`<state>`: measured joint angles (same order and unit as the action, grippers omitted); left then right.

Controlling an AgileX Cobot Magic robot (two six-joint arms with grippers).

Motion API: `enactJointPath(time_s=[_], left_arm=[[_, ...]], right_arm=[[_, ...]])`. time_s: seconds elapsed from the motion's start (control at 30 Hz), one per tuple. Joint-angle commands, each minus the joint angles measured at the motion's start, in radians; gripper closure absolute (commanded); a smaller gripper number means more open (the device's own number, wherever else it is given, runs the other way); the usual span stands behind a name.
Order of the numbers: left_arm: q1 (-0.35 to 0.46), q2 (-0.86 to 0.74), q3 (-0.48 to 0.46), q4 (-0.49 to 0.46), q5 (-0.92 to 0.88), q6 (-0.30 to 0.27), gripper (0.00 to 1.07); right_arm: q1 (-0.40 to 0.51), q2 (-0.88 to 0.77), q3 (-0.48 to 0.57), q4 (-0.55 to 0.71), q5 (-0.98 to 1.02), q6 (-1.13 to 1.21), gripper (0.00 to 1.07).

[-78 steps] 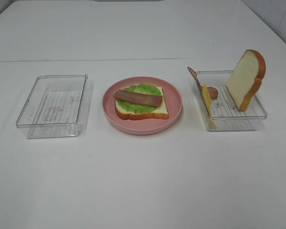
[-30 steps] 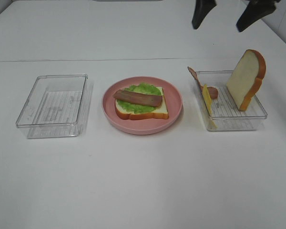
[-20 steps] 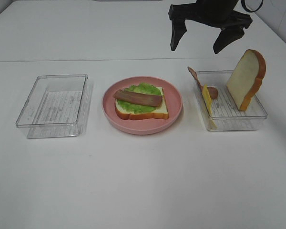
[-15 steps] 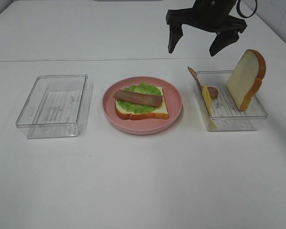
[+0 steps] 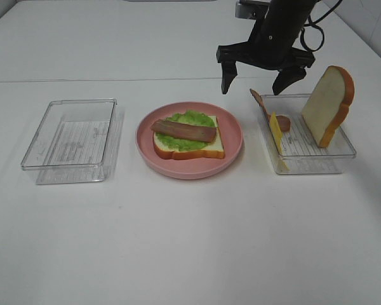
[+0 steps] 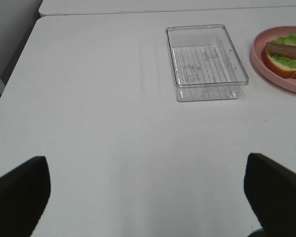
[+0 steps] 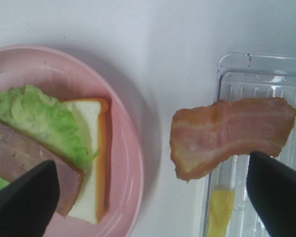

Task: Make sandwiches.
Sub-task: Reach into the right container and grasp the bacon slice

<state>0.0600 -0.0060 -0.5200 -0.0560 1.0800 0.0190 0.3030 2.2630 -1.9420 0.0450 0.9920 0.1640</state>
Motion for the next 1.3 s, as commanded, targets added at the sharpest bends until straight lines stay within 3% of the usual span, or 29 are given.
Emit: enactJointPath(time_s=[0.03, 0.37, 0.57, 1.07, 1.3], left_arm=[[0.001, -0.017, 0.002, -0.006, -0.005, -0.005, 0.07], [0.001, -0.017, 0.002, -0.006, -0.005, -0.005, 0.07], [0.001, -0.017, 0.002, -0.006, -0.005, -0.005, 0.07], [0.001, -0.017, 0.002, -0.006, -0.005, -0.005, 0.07], [0.001, -0.017, 0.002, -0.007, -0.005, -0.005, 0.07]], right_arm=[[-0.011, 0.023, -0.005, -0.013, -0.035, -0.013, 0.09], [-0.028, 0.078, -0.025, 0.012, -0.040, -0.003, 0.10], [-0.028, 0.080, -0.025, 0.001, -0.042, 0.001, 0.16], [-0.028, 0.080, -0.025, -0.080, -0.033, 0.001, 0.44], [-0.028, 0.080, -0.025, -0.080, -0.034, 0.001, 0.72]])
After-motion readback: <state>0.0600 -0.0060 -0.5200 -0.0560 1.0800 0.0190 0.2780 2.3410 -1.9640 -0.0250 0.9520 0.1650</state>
